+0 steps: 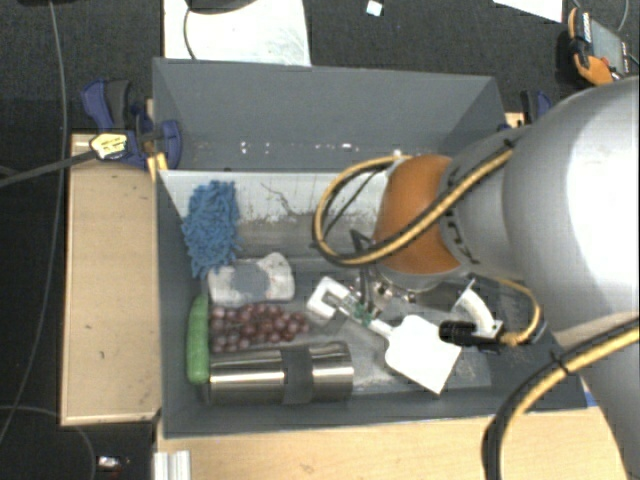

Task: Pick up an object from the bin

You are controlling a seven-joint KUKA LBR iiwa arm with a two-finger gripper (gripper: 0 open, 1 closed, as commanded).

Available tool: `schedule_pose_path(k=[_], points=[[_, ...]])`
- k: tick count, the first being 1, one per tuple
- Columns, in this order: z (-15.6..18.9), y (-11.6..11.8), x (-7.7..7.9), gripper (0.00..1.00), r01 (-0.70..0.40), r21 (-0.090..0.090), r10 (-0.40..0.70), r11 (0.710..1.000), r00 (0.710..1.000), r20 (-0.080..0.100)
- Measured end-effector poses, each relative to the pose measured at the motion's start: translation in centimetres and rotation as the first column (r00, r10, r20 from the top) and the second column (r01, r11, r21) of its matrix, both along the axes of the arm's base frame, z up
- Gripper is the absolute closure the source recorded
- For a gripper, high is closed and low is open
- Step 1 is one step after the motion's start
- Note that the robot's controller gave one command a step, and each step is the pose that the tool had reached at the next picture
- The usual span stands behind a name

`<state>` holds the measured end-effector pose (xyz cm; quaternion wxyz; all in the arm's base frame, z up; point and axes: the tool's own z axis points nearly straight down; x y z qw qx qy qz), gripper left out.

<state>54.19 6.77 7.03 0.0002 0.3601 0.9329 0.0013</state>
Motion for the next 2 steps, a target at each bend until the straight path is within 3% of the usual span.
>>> schedule_pose_path(k=[1,2], points=[[2.8,0.0,-0.1,1.00,-0.003,-0.001,0.003,1.000,1.000,-0.003],[7.9,-0.1,-0.2,1.00,-0.004,-0.002,0.004,1.000,1.000,-0.006]])
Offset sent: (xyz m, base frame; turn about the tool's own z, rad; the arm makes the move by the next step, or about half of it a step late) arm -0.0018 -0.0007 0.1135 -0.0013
